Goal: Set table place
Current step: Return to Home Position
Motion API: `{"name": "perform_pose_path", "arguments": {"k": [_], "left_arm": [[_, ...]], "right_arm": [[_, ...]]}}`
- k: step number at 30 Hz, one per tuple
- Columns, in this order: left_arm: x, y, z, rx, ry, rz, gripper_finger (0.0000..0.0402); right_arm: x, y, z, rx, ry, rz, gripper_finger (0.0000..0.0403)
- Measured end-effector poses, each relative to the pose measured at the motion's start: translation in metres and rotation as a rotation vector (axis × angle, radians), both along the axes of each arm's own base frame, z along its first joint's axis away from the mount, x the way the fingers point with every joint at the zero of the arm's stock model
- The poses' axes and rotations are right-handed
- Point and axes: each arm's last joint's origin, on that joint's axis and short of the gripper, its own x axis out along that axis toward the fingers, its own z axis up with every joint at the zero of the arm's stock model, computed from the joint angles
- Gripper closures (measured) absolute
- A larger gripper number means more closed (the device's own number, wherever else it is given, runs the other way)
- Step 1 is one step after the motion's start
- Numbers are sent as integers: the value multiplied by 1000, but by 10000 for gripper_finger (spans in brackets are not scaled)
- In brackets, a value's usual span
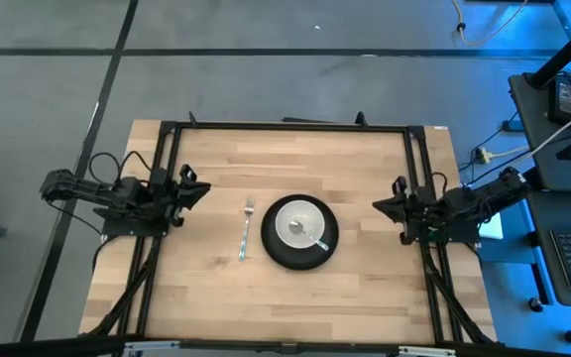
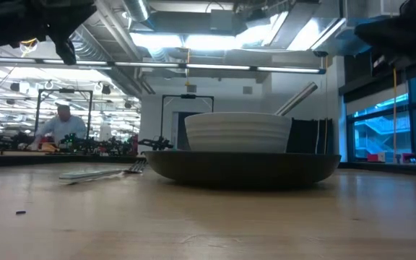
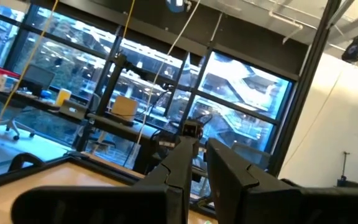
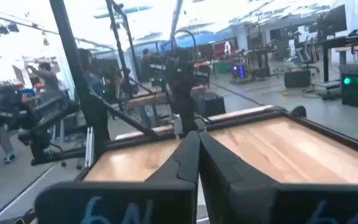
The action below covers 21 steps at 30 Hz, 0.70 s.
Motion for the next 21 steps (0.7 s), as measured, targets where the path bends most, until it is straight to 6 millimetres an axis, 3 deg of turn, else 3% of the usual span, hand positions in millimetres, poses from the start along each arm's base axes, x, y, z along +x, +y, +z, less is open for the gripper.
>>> {"name": "perform_pose_path", "arguments": {"k": [9,21], "left_arm": [[0,0,-1,1,8,2,358],[4,1,-13,9,148,51,358]], "right_arm": [[-1,0,-6,-24,-51,-4,391],[0,0,-11,-87,9,-9,391]]}}
